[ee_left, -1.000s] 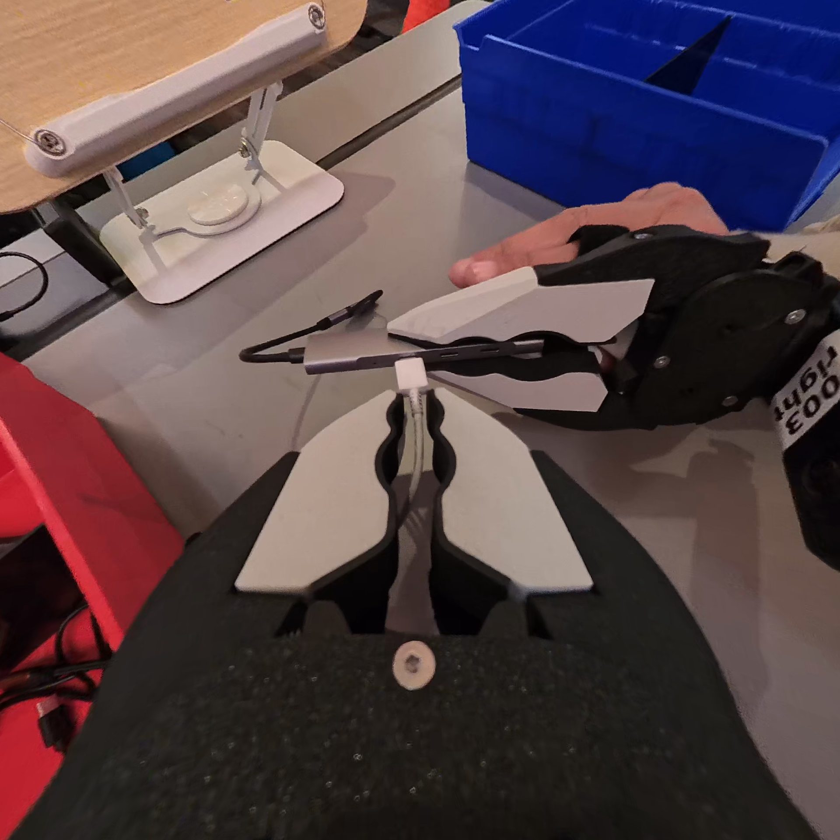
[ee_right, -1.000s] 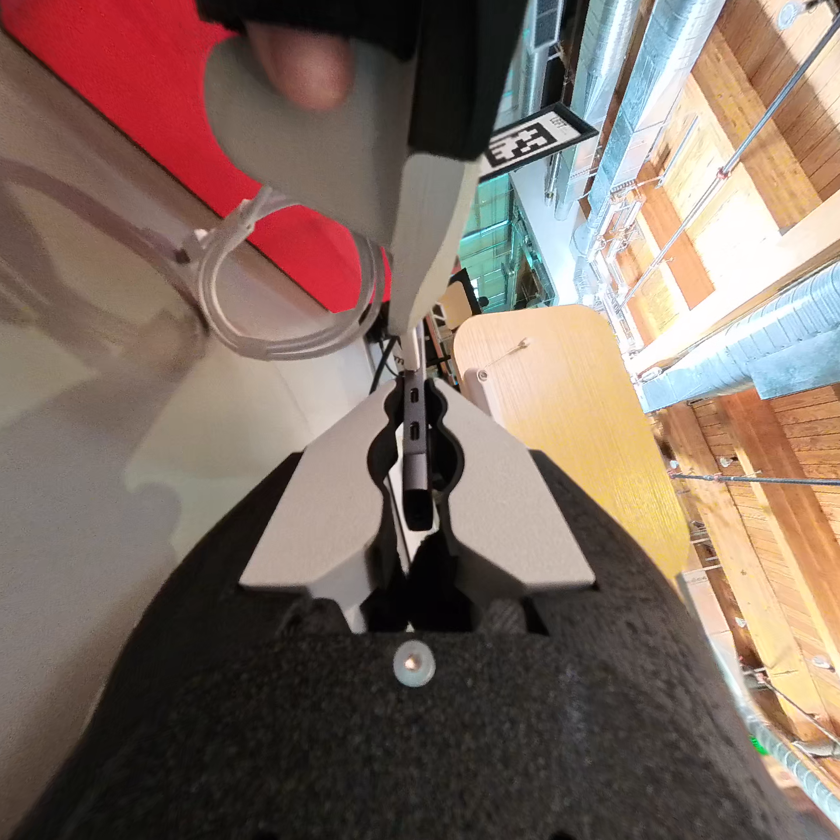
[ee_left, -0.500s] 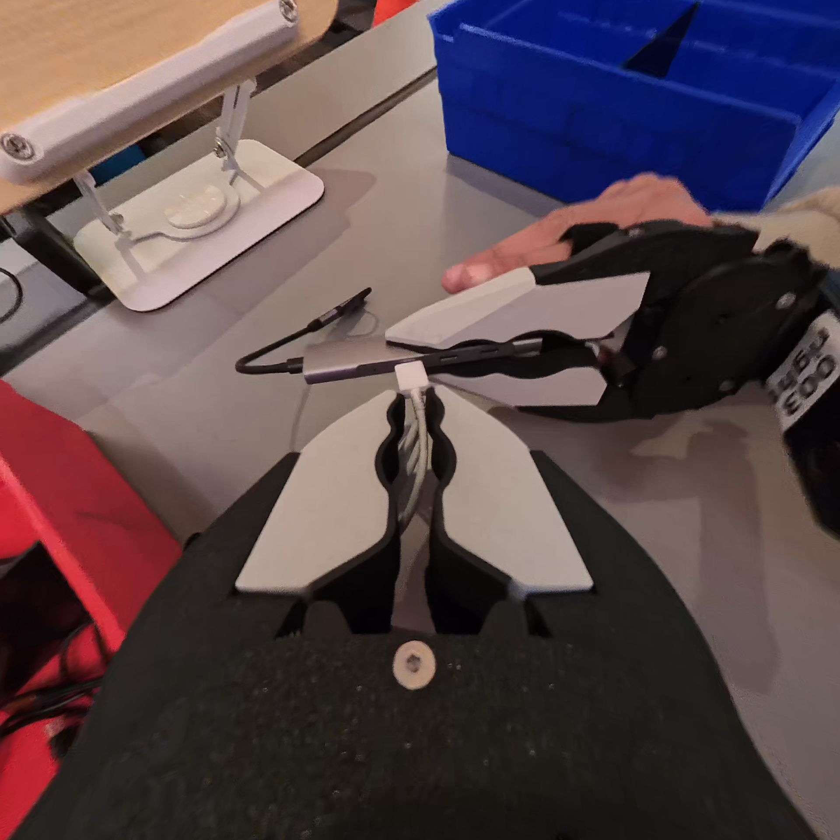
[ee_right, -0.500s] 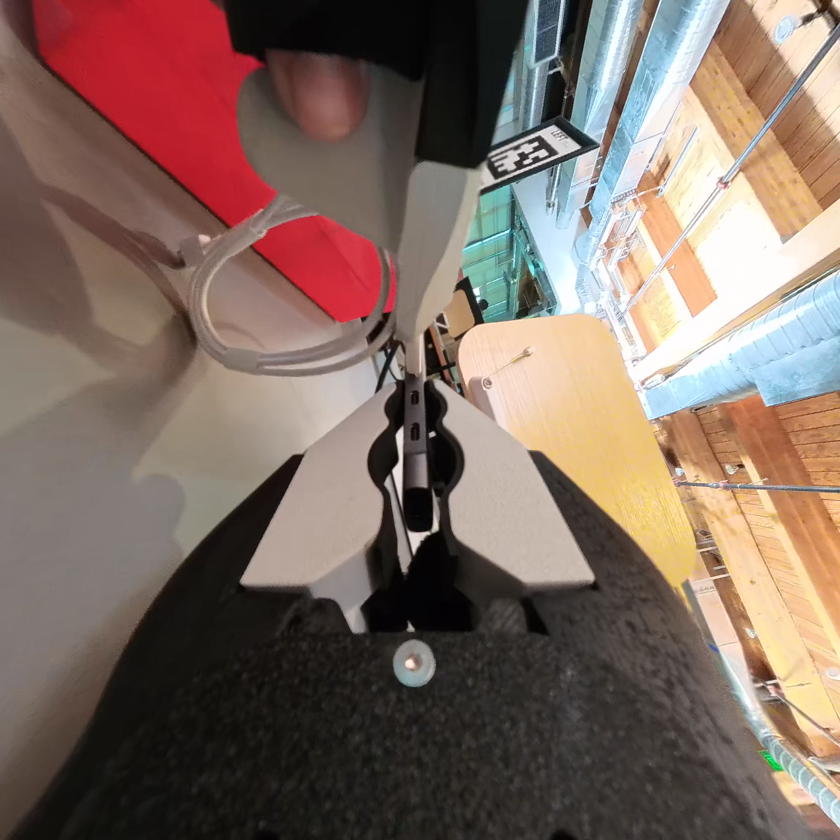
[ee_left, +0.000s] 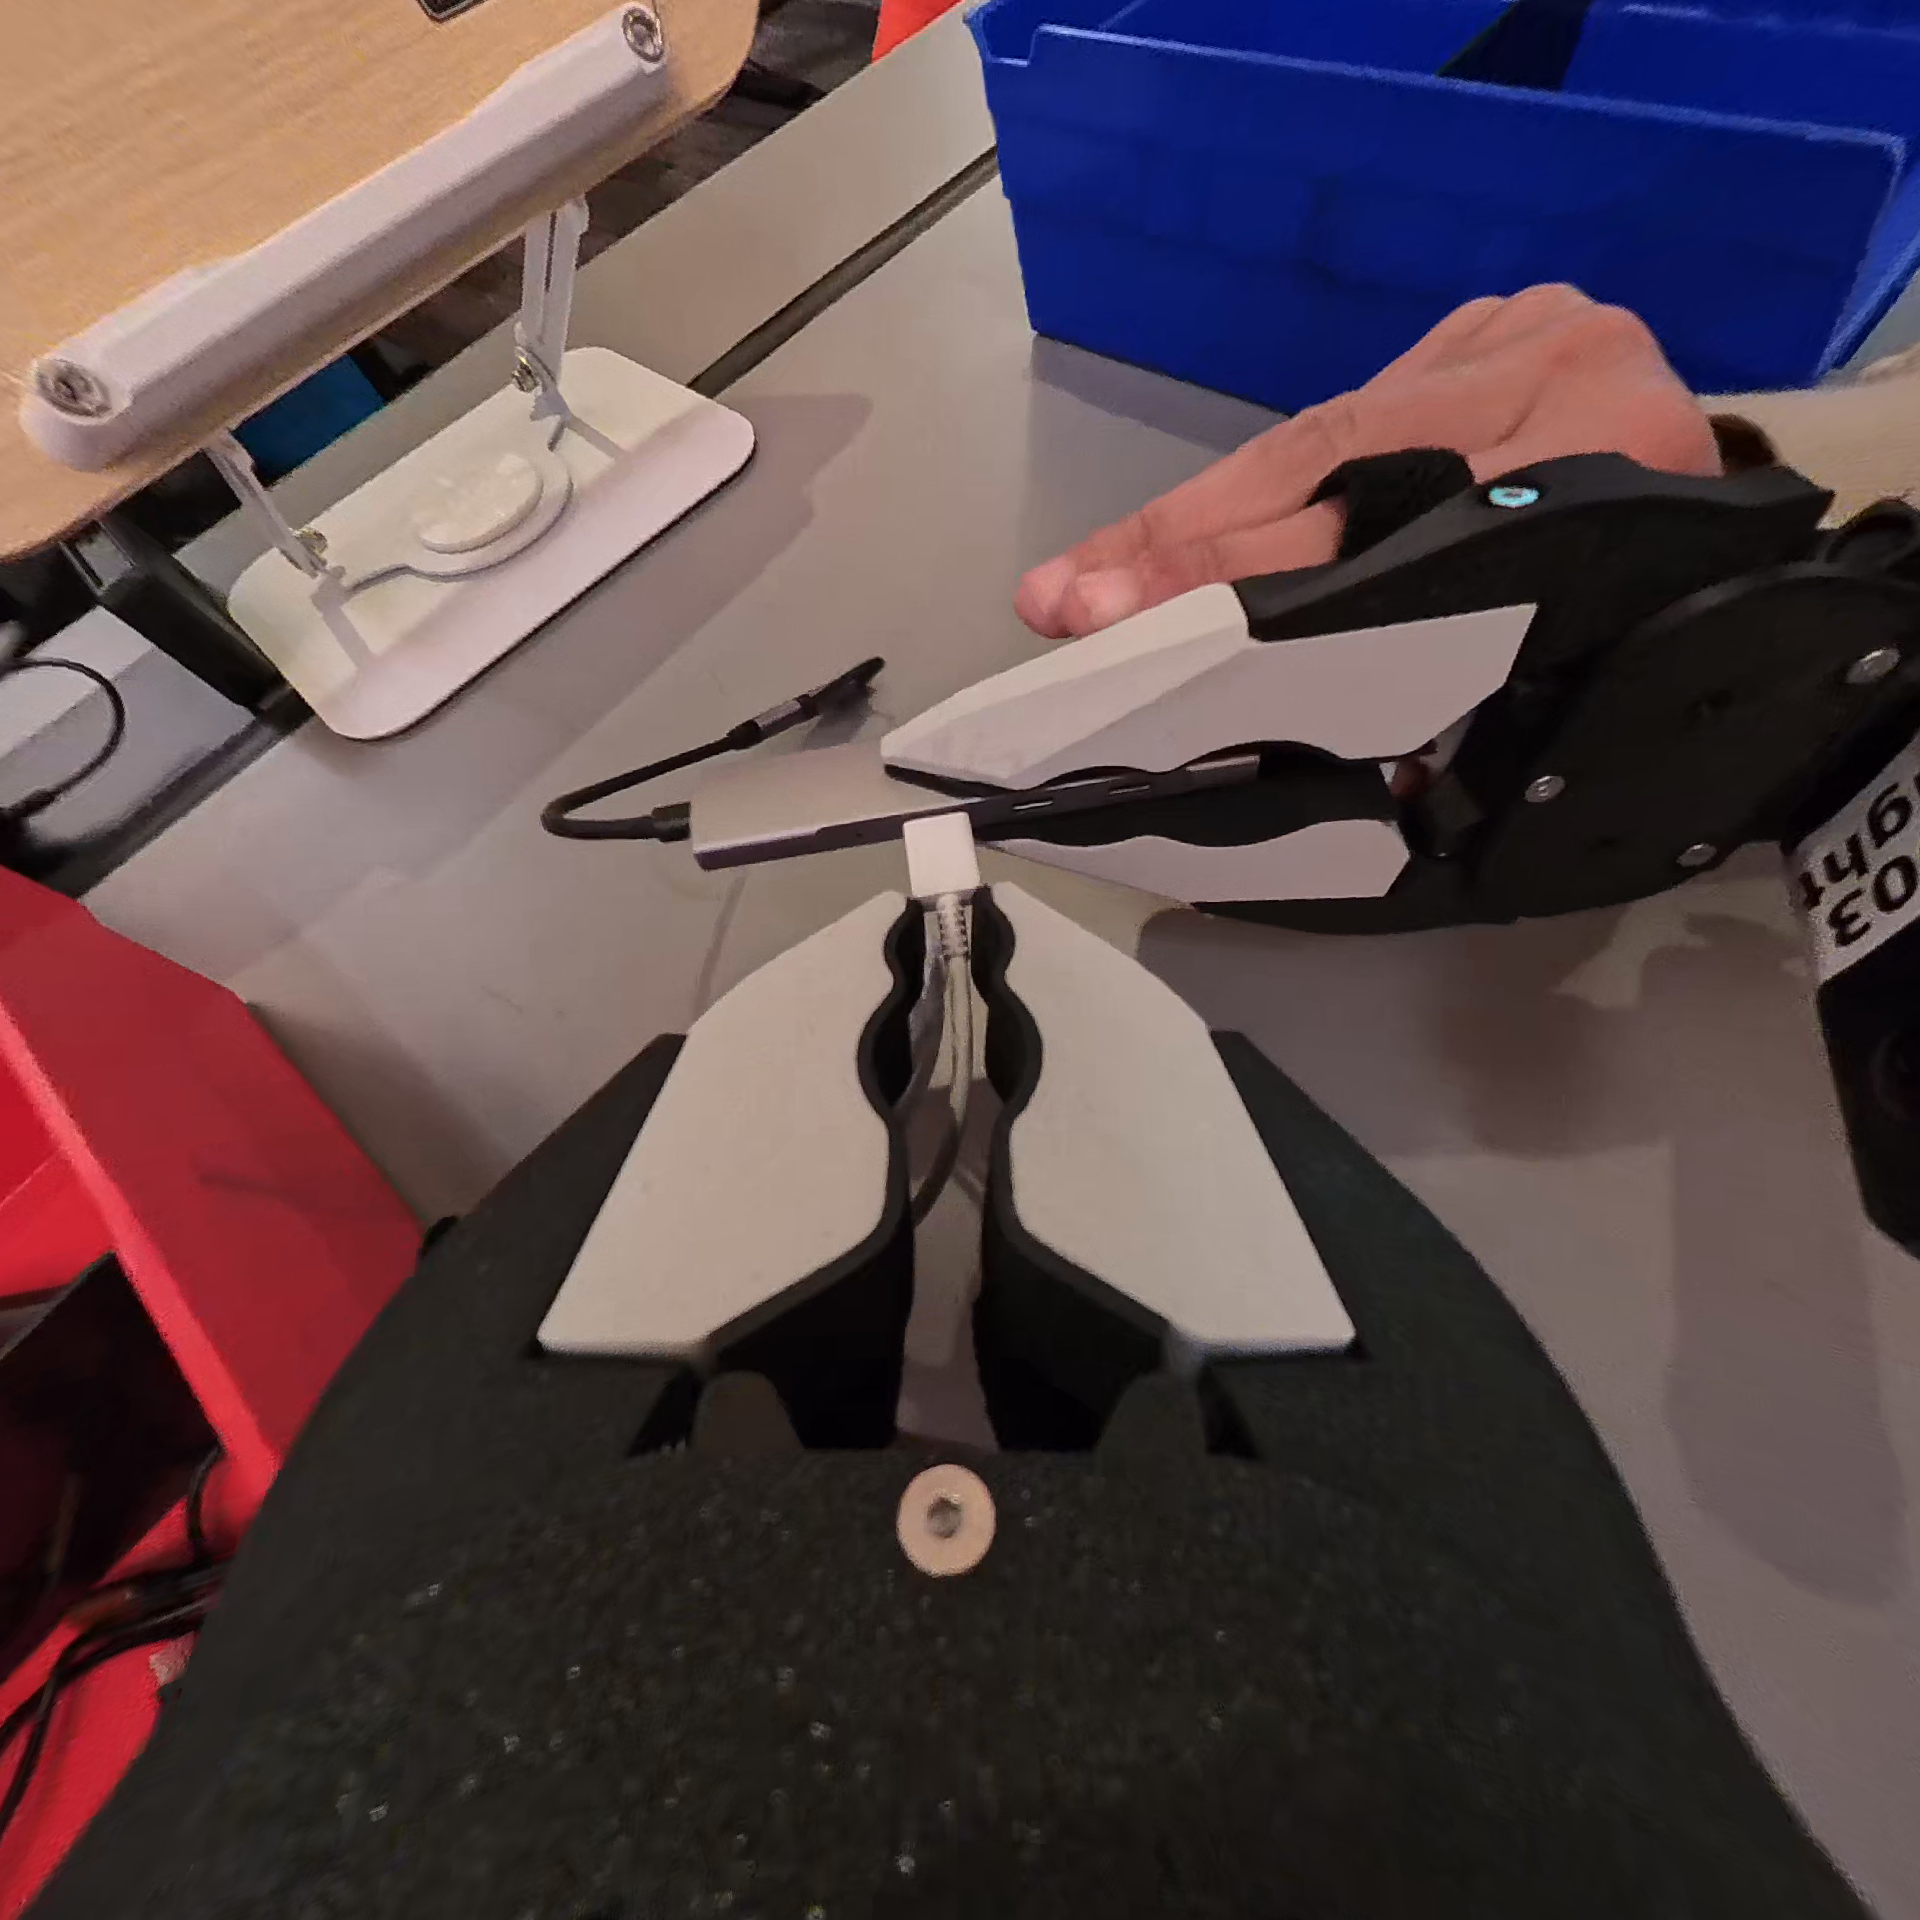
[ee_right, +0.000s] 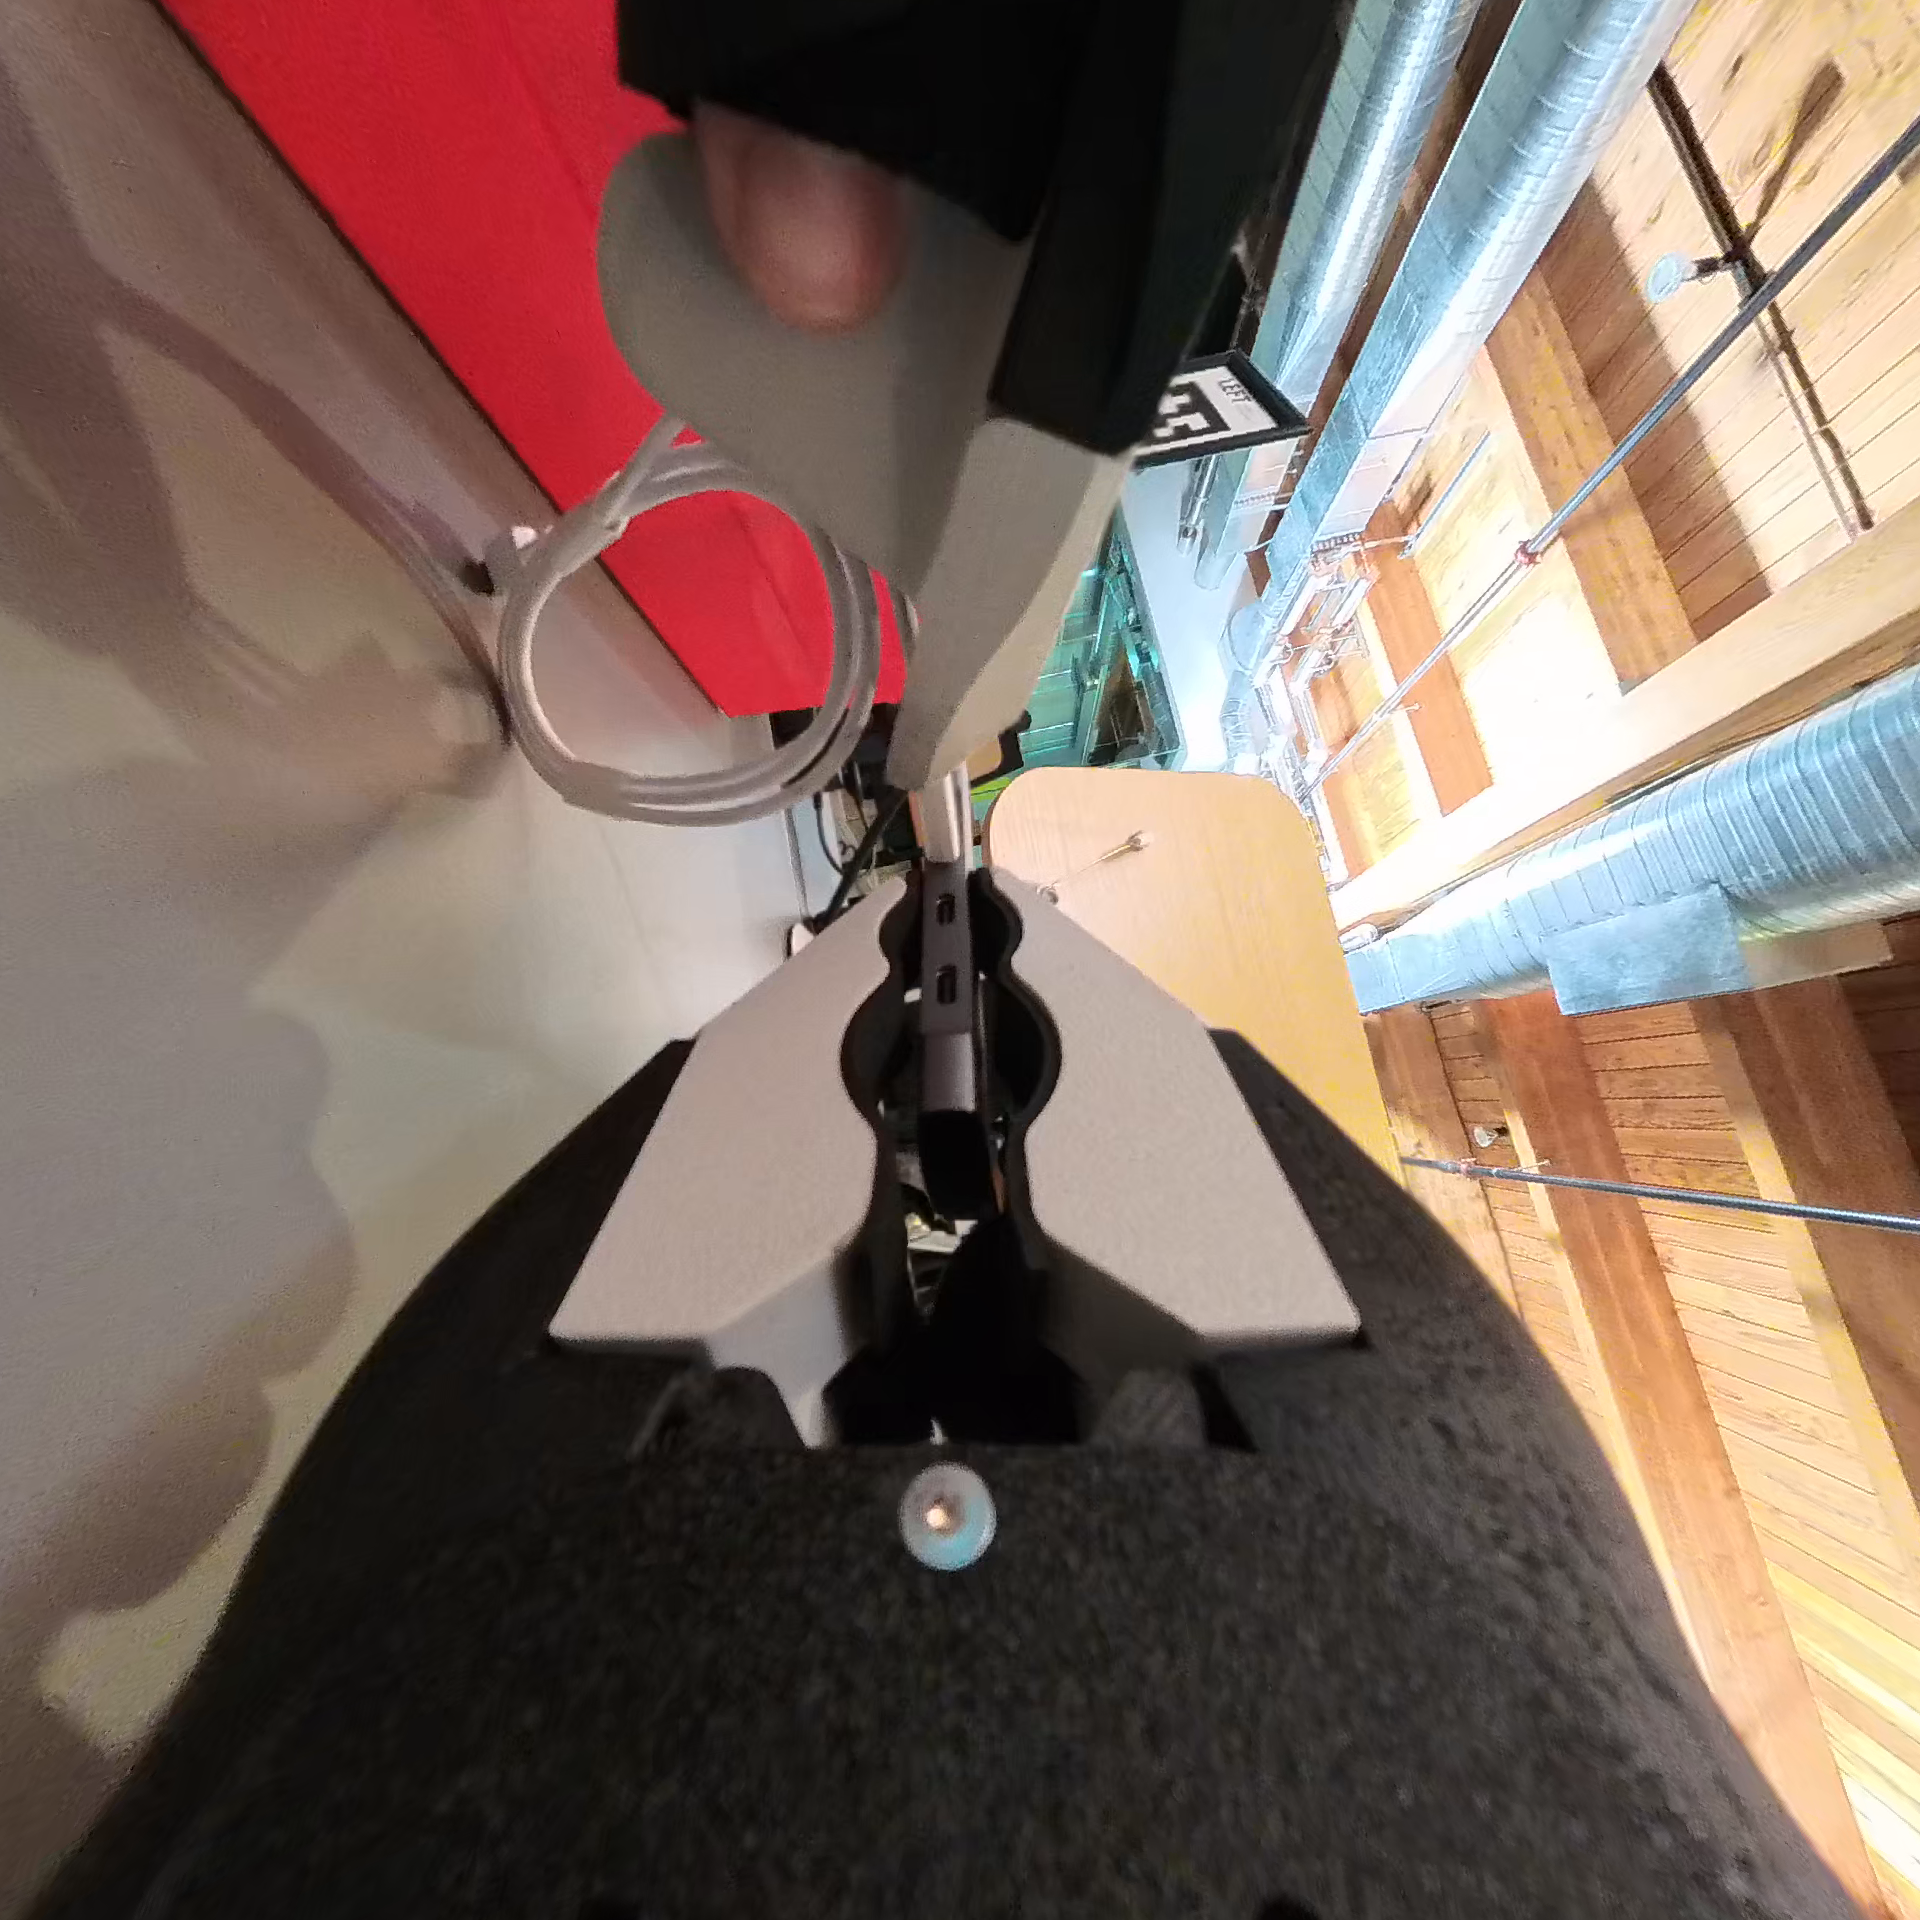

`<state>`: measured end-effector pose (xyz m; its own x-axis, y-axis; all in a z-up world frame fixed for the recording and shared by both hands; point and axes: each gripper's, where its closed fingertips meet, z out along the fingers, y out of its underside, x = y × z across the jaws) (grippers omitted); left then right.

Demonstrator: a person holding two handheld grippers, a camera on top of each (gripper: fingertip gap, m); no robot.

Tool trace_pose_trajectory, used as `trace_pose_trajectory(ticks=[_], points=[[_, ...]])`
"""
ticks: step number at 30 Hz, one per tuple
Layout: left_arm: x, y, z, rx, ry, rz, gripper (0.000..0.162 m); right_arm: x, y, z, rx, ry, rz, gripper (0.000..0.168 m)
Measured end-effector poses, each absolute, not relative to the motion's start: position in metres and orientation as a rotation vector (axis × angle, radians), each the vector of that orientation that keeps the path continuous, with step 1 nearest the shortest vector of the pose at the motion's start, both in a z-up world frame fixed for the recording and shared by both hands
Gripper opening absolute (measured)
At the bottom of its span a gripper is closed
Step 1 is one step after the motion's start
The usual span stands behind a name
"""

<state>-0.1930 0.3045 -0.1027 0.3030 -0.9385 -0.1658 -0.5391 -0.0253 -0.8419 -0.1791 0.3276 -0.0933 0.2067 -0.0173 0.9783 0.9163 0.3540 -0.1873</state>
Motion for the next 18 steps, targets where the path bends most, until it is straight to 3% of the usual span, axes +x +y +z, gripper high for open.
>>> trace_pose_trajectory(ticks=[18], points=[[-0.191,0.318,-0.112,-1.783,1.214,-0.555,0.004,-0.169,0.334,-0.103,-1.093,-1.119,-0.657,0.01]])
